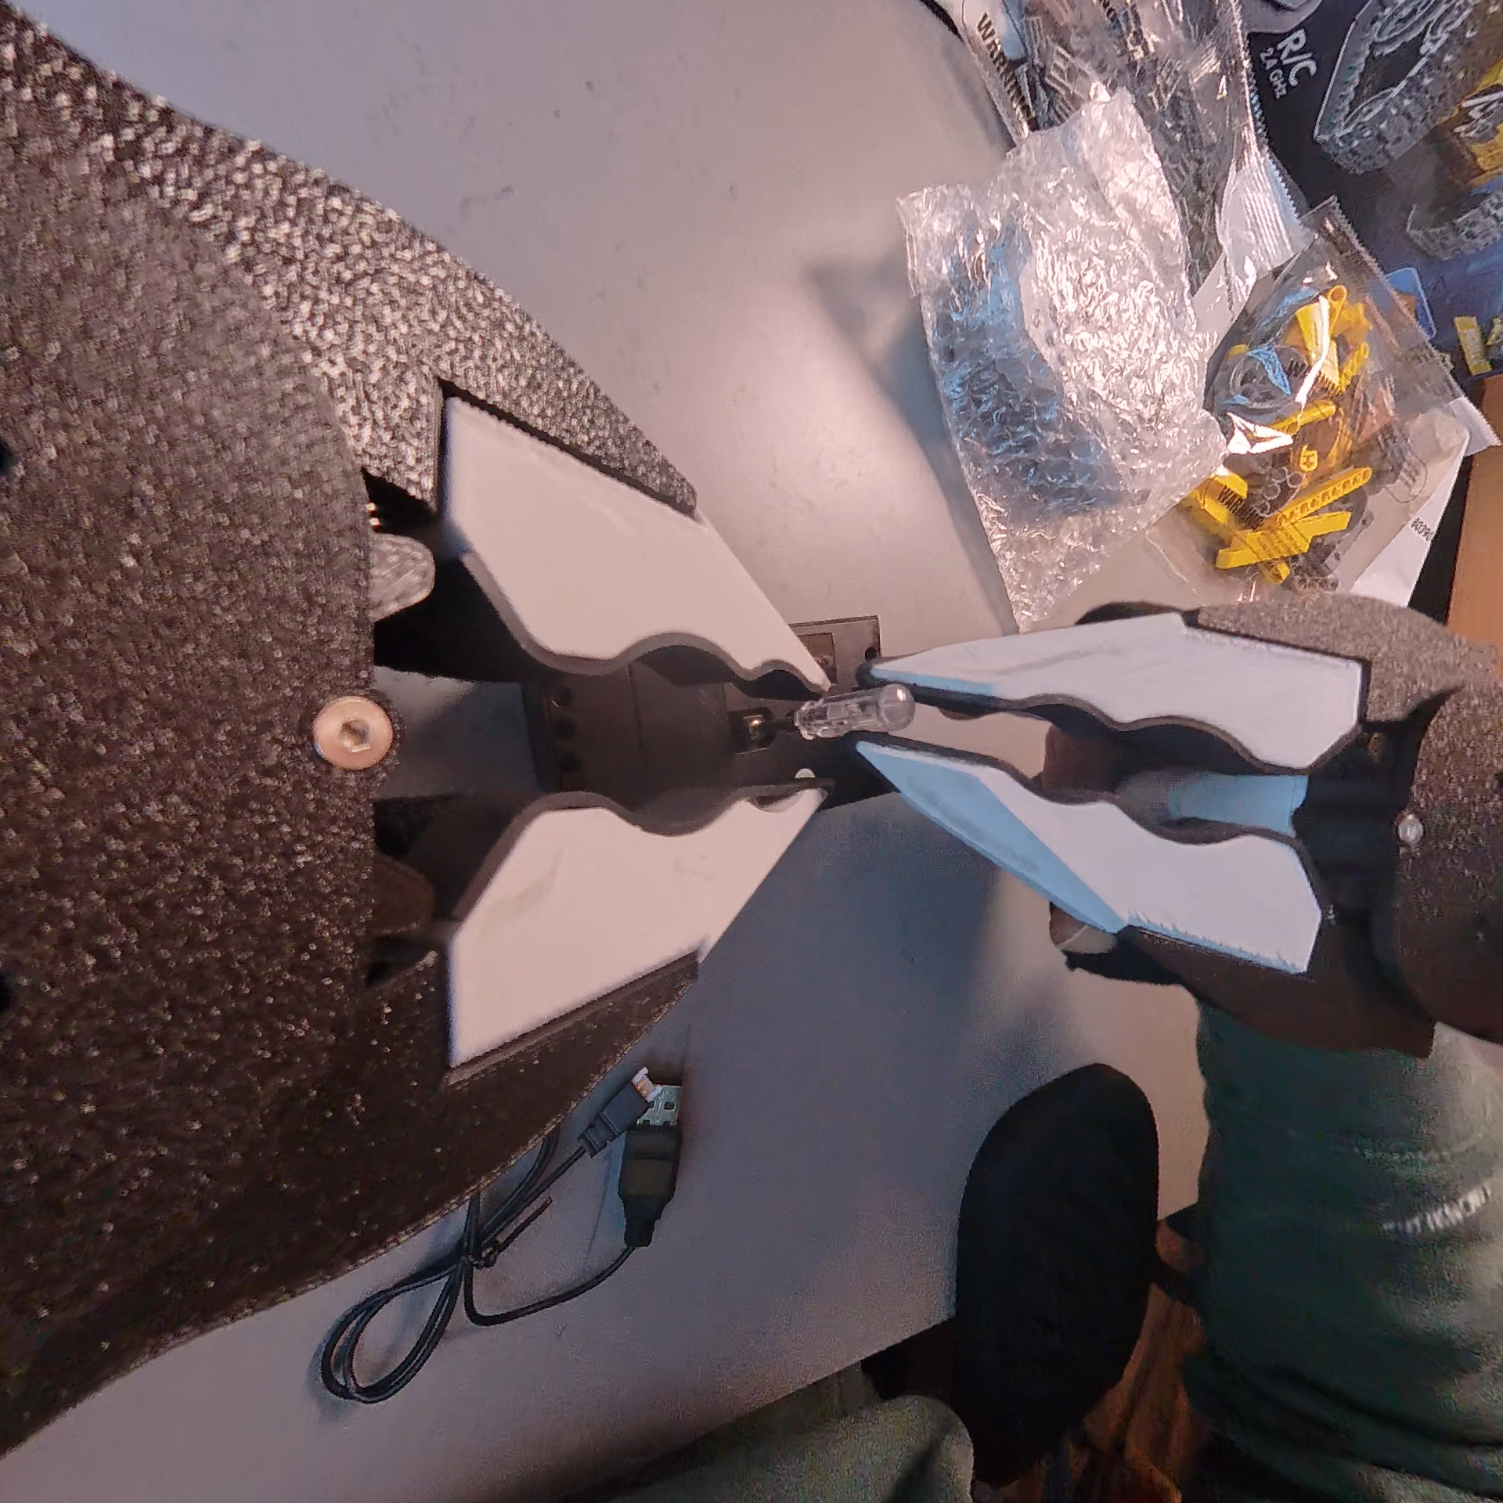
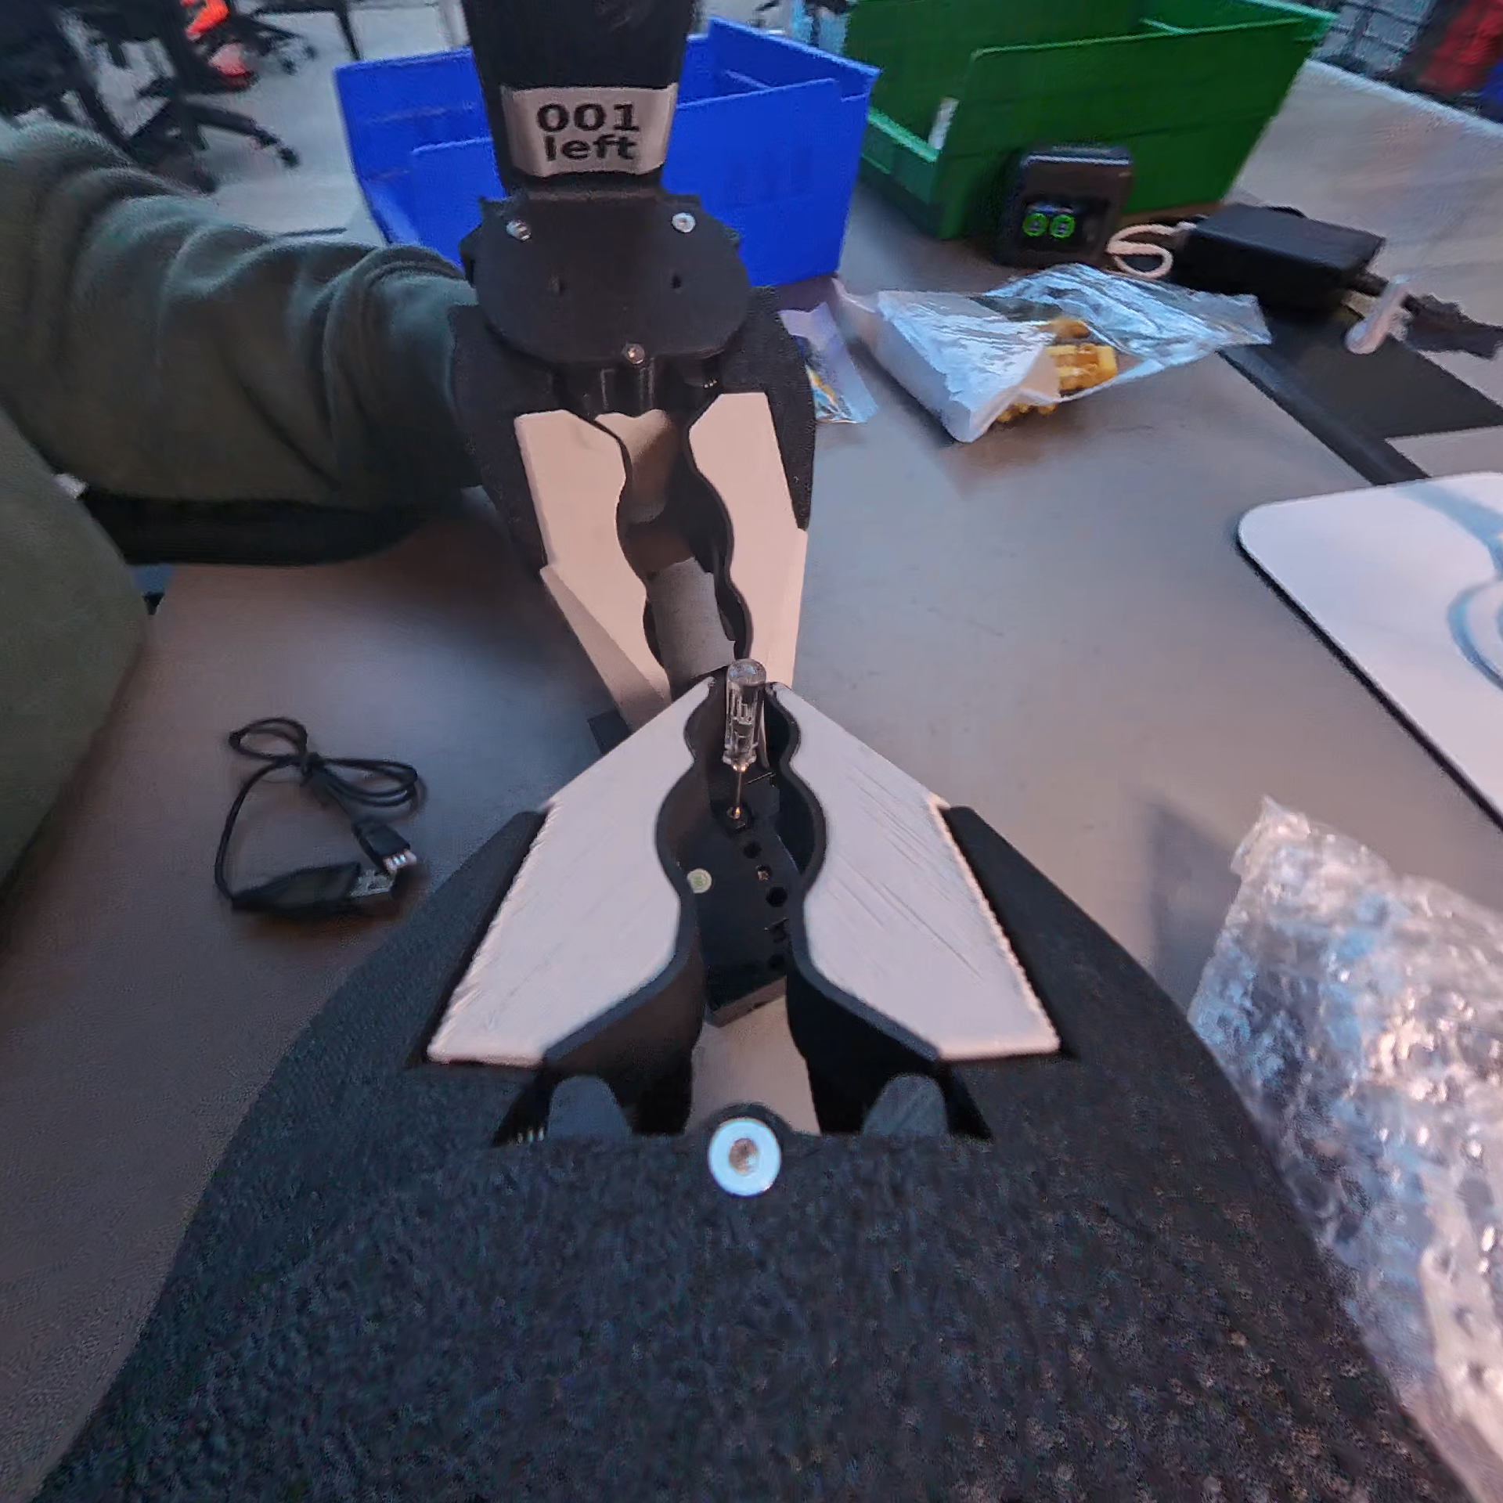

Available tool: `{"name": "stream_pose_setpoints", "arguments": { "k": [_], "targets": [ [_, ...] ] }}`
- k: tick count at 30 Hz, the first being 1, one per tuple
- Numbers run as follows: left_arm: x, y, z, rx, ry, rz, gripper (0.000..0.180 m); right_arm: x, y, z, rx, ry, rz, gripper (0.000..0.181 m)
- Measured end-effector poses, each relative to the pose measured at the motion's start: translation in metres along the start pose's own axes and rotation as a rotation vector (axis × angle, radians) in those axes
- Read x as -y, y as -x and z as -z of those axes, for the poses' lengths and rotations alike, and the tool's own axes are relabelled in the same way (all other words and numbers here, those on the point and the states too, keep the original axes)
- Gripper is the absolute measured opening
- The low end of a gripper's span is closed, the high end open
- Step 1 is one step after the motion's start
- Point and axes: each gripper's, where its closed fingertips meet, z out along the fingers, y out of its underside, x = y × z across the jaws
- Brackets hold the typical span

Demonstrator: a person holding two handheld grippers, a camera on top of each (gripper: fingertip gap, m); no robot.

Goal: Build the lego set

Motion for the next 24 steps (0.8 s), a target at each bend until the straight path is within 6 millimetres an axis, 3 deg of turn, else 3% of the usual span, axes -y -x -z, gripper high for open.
{"name": "stream_pose_setpoints", "arguments": {
  "k": [6, 11, 17, 24],
  "targets": [
    [0.003, 0.004, 0.002, 0.009, -0.022, 0.012, 0.014, 0.0, 0.004, -0.001, 0.35, 0.015, 0.05, 0.007],
    [0.003, 0.006, 0.002, 0.023, -0.024, 0.018, 0.009, 0.0, 0.002, -0.001, 0.443, 0.009, 0.016, 0.007],
    [0.003, 0.007, 0.001, 0.036, -0.023, 0.022, 0.008, 0.004, 0.0, 0.005, 0.216, -0.024, -0.015, 0.015],
    [0.003, 0.008, 0.001, 0.04, -0.023, 0.038, 0.008, 0.01, -0.002, 0.006, -0.204, -0.123, -0.196, 0.019]
  ]
}}
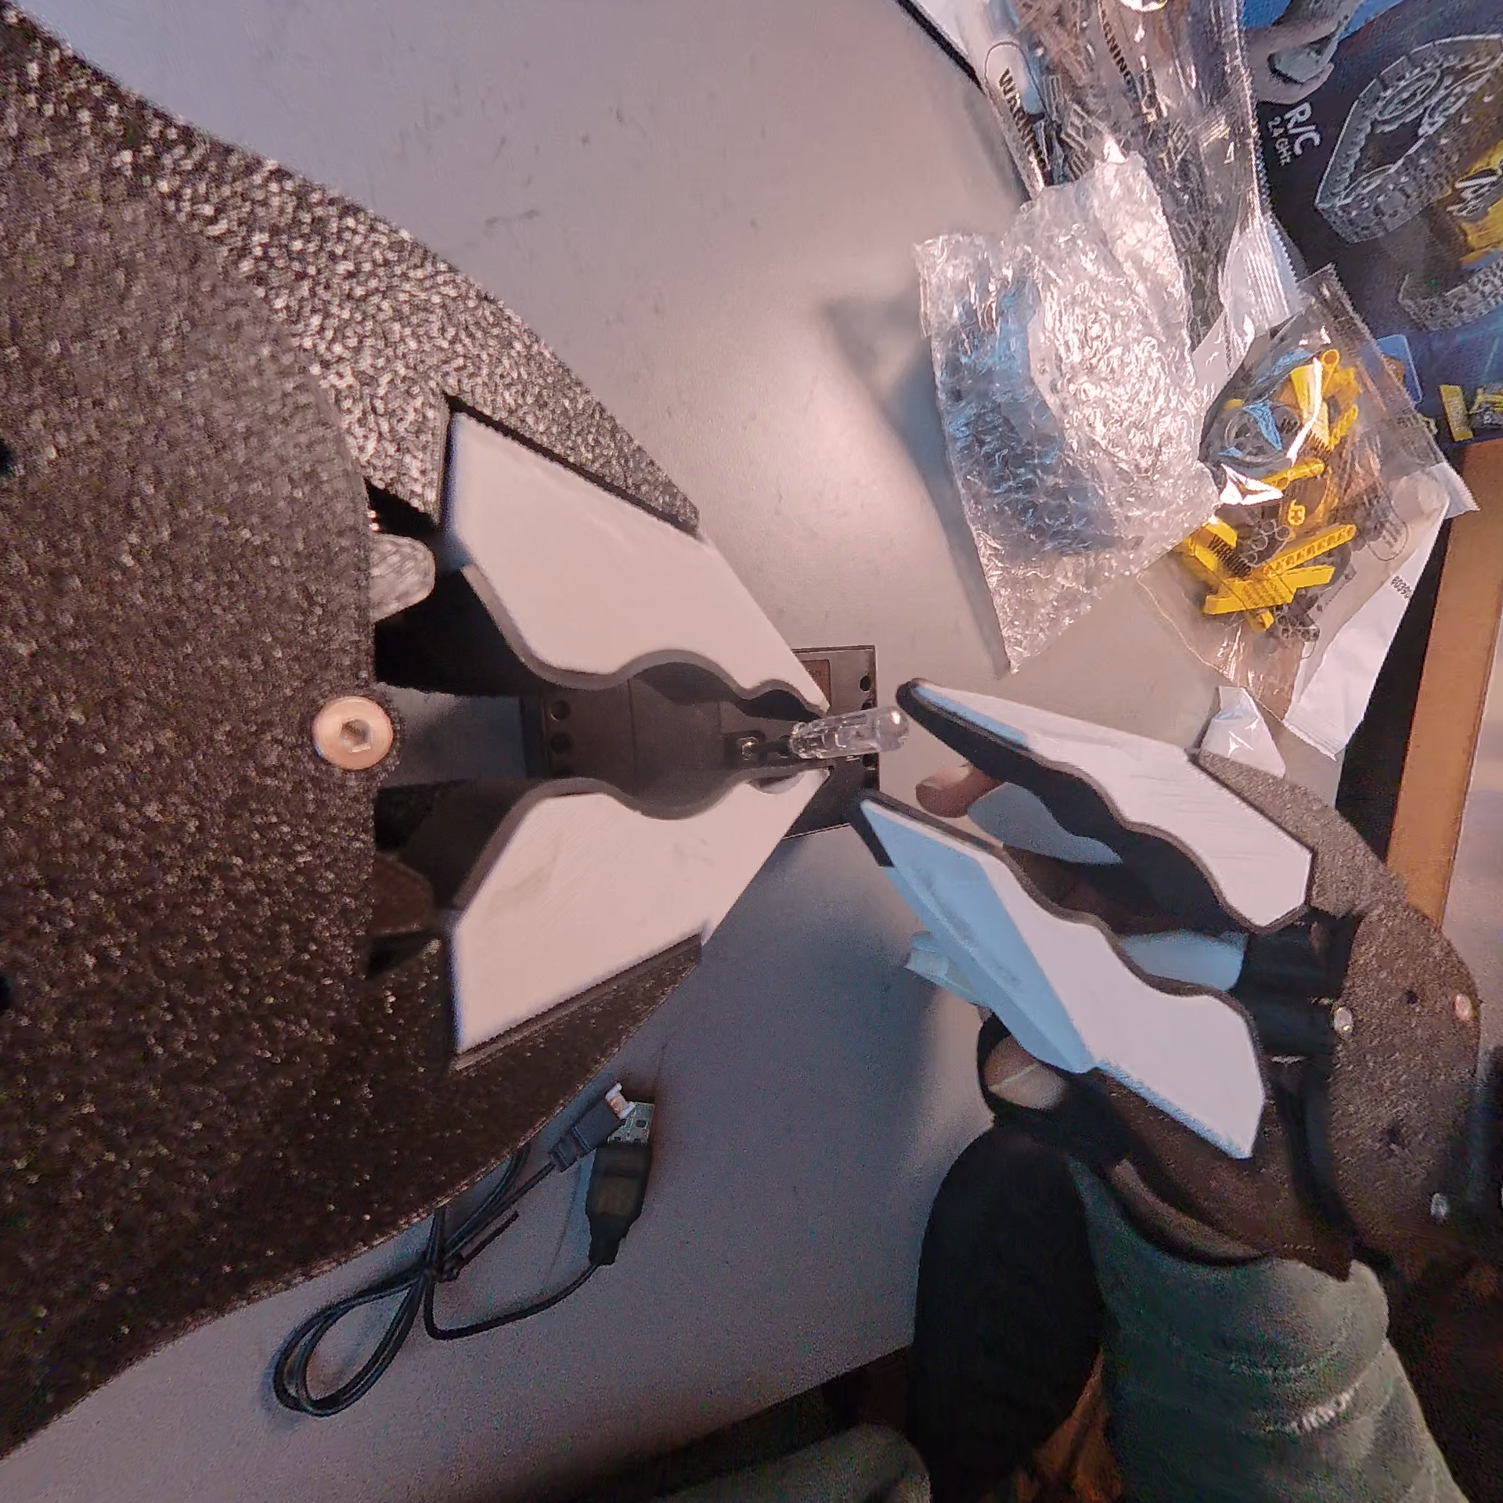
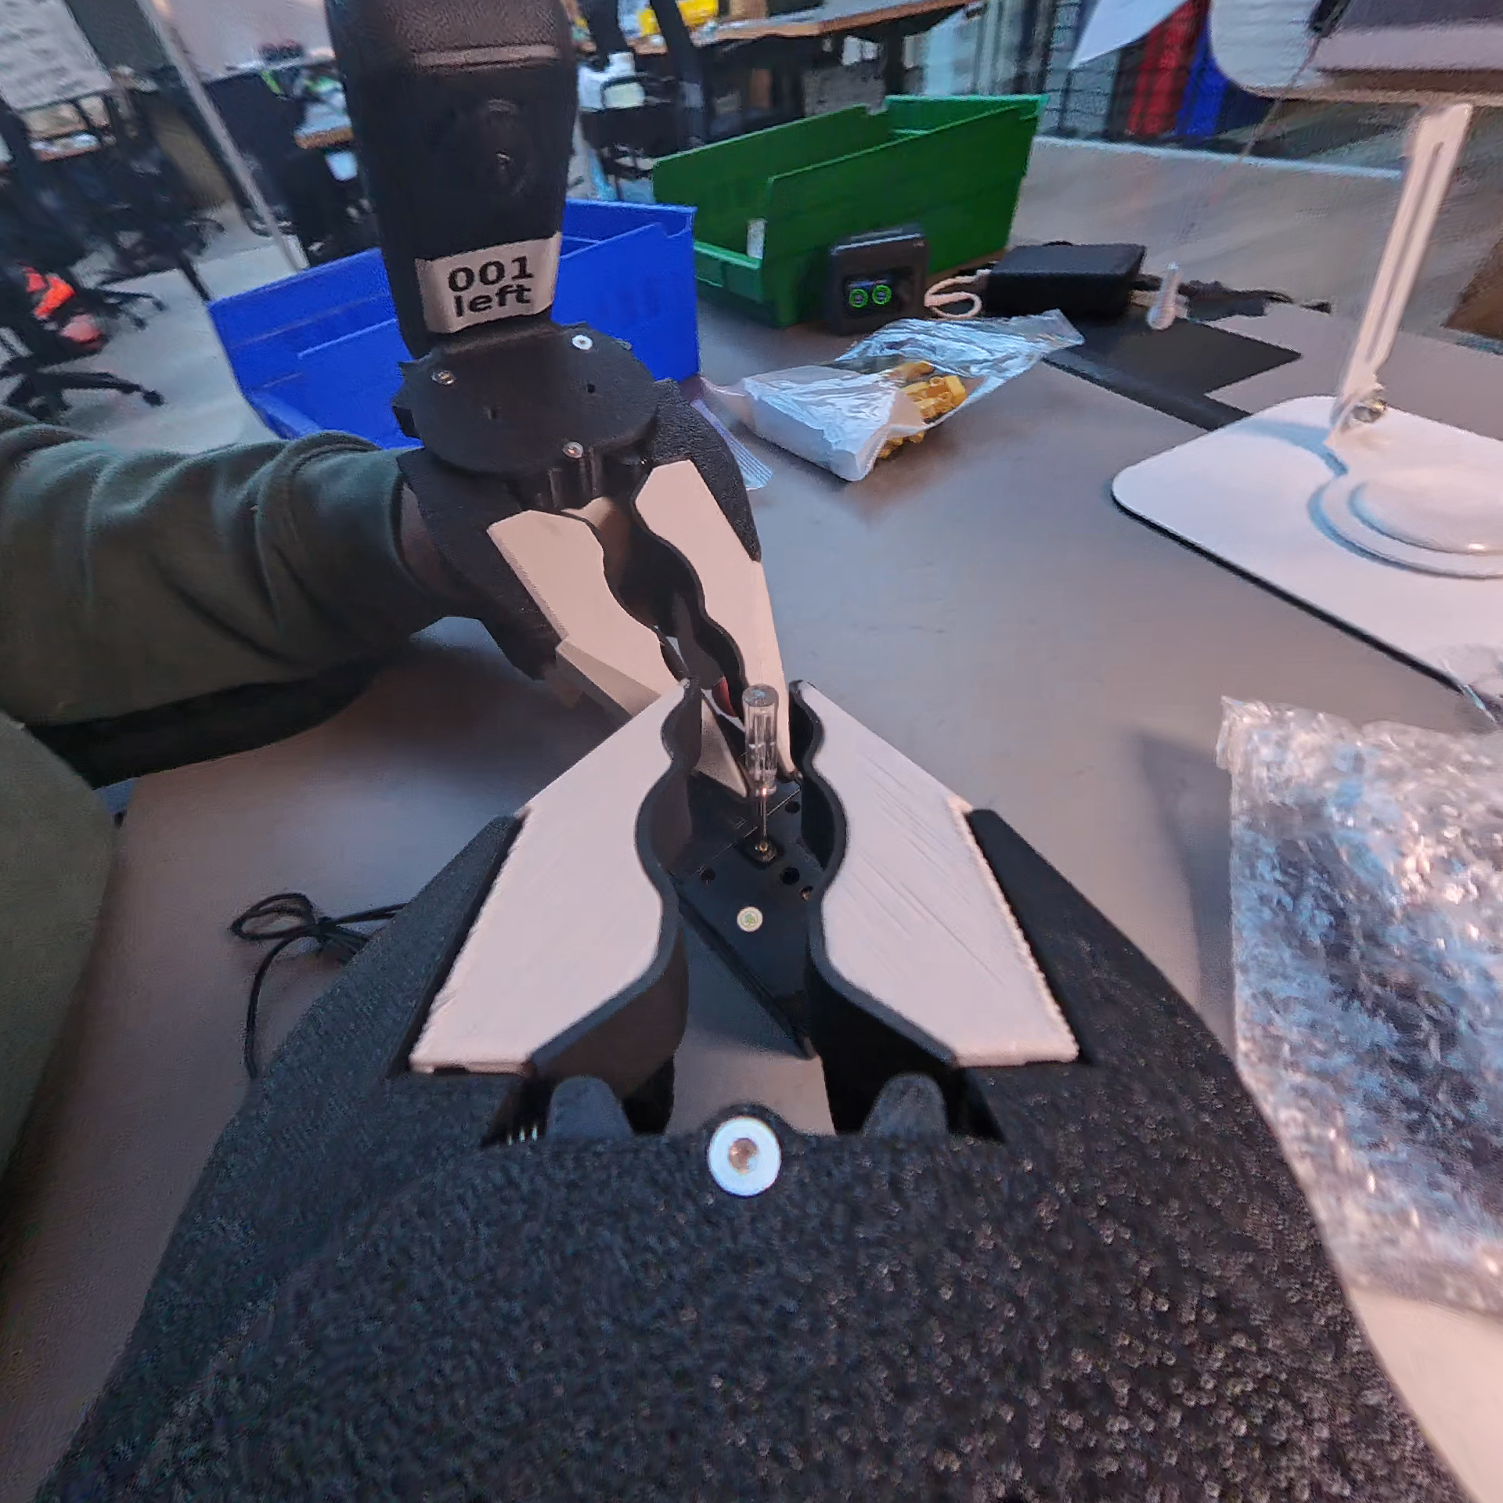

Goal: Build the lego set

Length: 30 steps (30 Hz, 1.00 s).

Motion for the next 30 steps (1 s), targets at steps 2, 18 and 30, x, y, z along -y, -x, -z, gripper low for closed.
{"name": "stream_pose_setpoints", "arguments": {
  "k": [2, 18, 30],
  "targets": [
    [0.0, 0.0, 0.0, 0.001, 0.0, 0.003, 0.009, -0.005, -0.001, -0.002, -0.093, 0.005, -0.005, 0.019],
    [-0.004, -0.003, 0.001, -0.029, 0.026, 0.0, 0.016, -0.011, 0.001, -0.01, 0.122, 0.027, 0.119, 0.006],
    [-0.002, 0.0, 0.001, -0.007, 0.012, -0.002, 0.008, -0.012, 0.004, -0.01, 0.593, 0.115, 0.158, 0.006]
  ]
}}
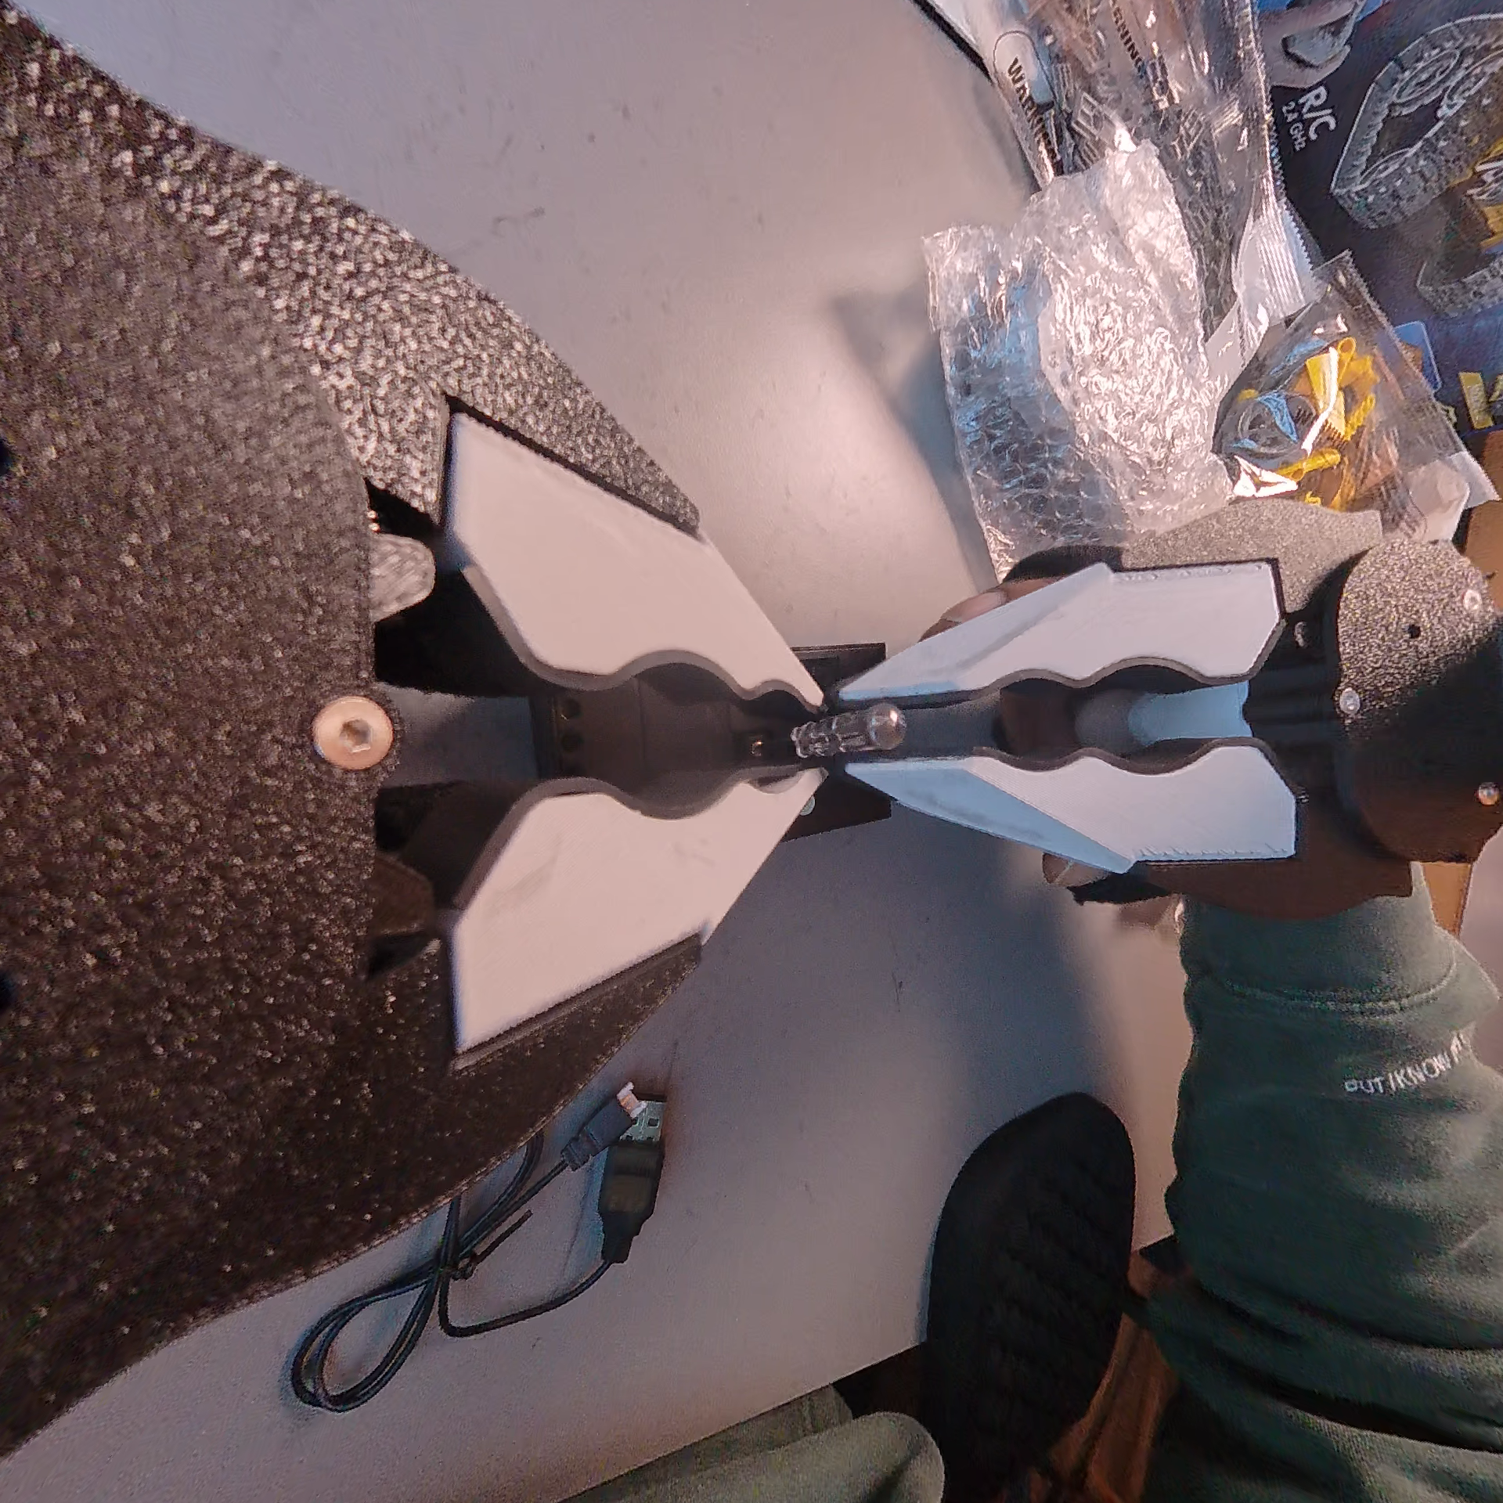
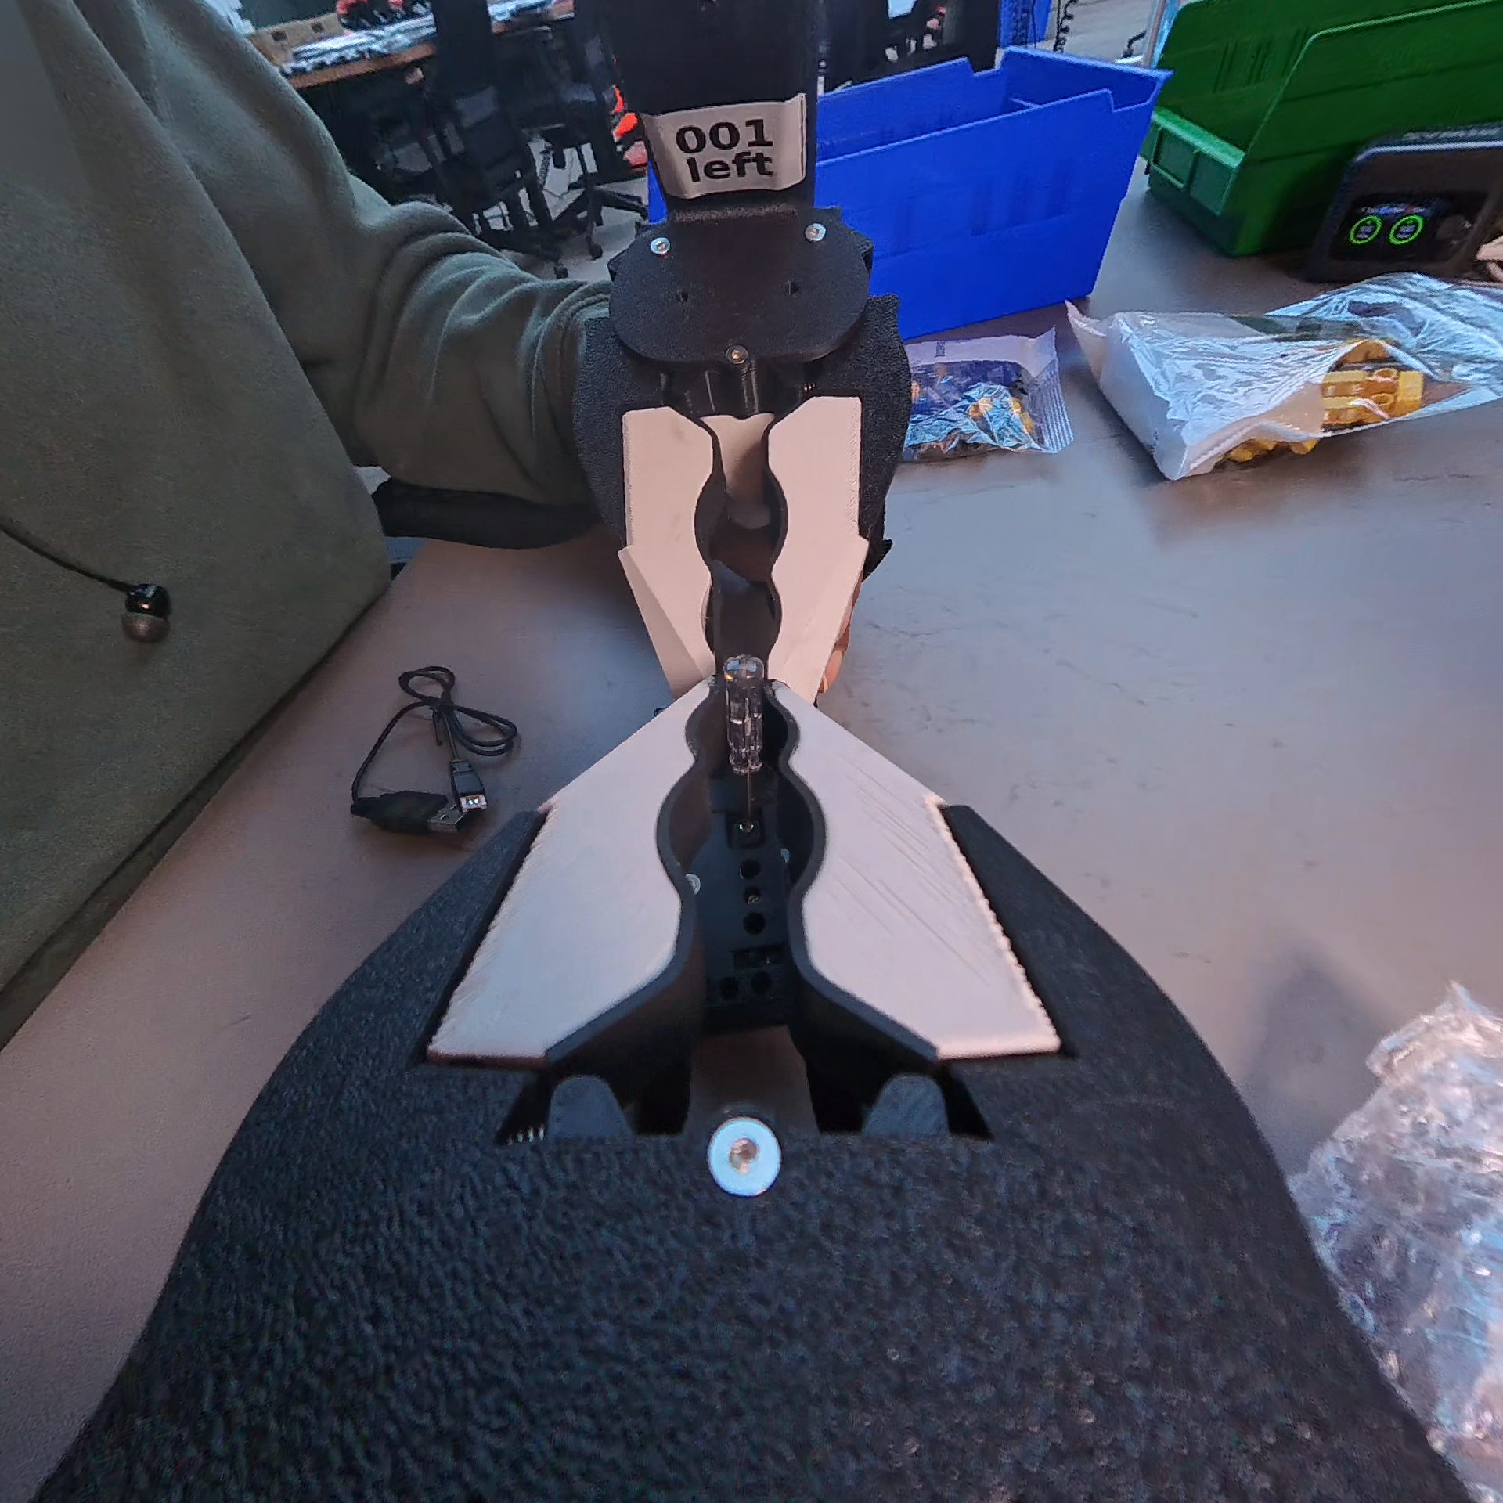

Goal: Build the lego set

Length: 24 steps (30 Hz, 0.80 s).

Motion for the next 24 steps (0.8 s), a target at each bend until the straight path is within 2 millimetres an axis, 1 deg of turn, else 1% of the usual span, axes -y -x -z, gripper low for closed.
{"name": "stream_pose_setpoints", "arguments": {
  "k": [3, 4, 5, 7, 10, 12, 14, 17, 20, 24],
  "targets": [
    [0.0, 0.002, -0.001, 0.013, 0.004, 0.009, 0.008, 0.0, -0.005, 0.002, -0.114, -0.003, -0.012, 0.007],
    [0.0, 0.002, -0.001, 0.012, 0.004, 0.01, 0.008, 0.002, -0.006, 0.003, -0.172, -0.003, -0.016, 0.009],
    [0.0, 0.002, 0.0, 0.014, 0.005, 0.012, 0.008, 0.006, -0.007, 0.005, -0.237, -0.019, -0.025, 0.017],
    [-0.001, 0.002, 0.0, 0.019, 0.009, 0.016, 0.008, 0.014, -0.01, 0.01, -0.4, -0.068, -0.096, 0.02],
    [-0.001, 0.003, -0.001, 0.028, 0.014, 0.013, 0.008, 0.01, -0.01, 0.015, -0.638, -0.105, -0.225, 0.021],
    [-0.001, 0.003, -0.001, 0.034, 0.017, 0.011, 0.008, 0.008, -0.002, 0.013, -0.737, -0.12, -0.248, 0.02],
    [-0.001, 0.003, -0.001, 0.035, 0.017, 0.012, 0.008, 0.004, 0.0, 0.011, -0.822, -0.119, -0.269, 0.02],
    [-0.001, 0.003, -0.001, 0.043, 0.023, 0.007, 0.008, 0.001, -0.004, 0.01, -0.889, -0.123, -0.253, 0.019],
    [-0.001, 0.002, -0.002, 0.048, 0.026, -0.003, 0.008, 0.0, -0.01, 0.009, -0.902, -0.121, -0.253, 0.009],
    [-0.001, 0.003, -0.001, 0.051, 0.028, -0.004, 0.008, 0.0, -0.011, 0.007, -0.821, -0.078, -0.219, 0.006]
  ]
}}
